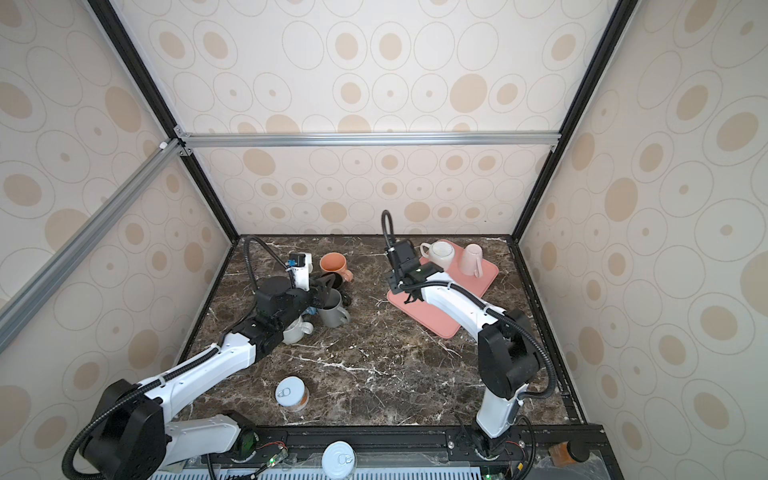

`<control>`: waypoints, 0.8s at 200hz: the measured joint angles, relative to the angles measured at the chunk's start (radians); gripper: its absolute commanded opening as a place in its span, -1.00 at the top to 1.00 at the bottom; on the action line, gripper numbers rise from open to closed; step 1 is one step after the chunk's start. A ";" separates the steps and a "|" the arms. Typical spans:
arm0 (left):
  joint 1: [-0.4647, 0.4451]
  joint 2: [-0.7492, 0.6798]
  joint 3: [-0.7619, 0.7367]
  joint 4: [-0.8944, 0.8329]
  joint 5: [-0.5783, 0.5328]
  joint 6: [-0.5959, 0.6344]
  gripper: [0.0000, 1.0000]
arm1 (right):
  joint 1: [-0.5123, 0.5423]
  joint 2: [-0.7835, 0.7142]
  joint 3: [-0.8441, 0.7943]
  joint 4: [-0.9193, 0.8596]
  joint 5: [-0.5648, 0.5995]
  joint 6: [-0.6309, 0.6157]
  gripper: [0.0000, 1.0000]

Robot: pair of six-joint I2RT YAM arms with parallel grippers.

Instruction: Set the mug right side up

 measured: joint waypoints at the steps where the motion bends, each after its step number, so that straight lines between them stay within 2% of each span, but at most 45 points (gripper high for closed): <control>1: -0.003 0.003 0.002 0.000 0.000 0.000 0.05 | -0.010 0.000 -0.003 -0.002 -0.004 0.003 0.26; 30: -0.051 0.080 0.047 0.005 0.019 -0.007 0.05 | -0.136 0.005 -0.052 -0.026 -0.112 0.094 0.28; 72: -0.100 0.182 0.119 0.006 0.056 -0.019 0.04 | -0.151 0.055 -0.055 -0.034 -0.188 0.157 0.28; 89: -0.122 0.219 0.148 0.007 0.072 -0.024 0.06 | -0.190 0.068 -0.055 -0.033 -0.206 0.166 0.28; 133: -0.179 0.410 0.351 -0.013 0.166 -0.029 0.06 | -0.377 0.094 -0.005 -0.042 -0.183 0.169 0.27; 160: -0.212 0.551 0.503 -0.037 0.230 -0.029 0.05 | -0.415 0.144 0.094 -0.066 -0.133 0.141 0.26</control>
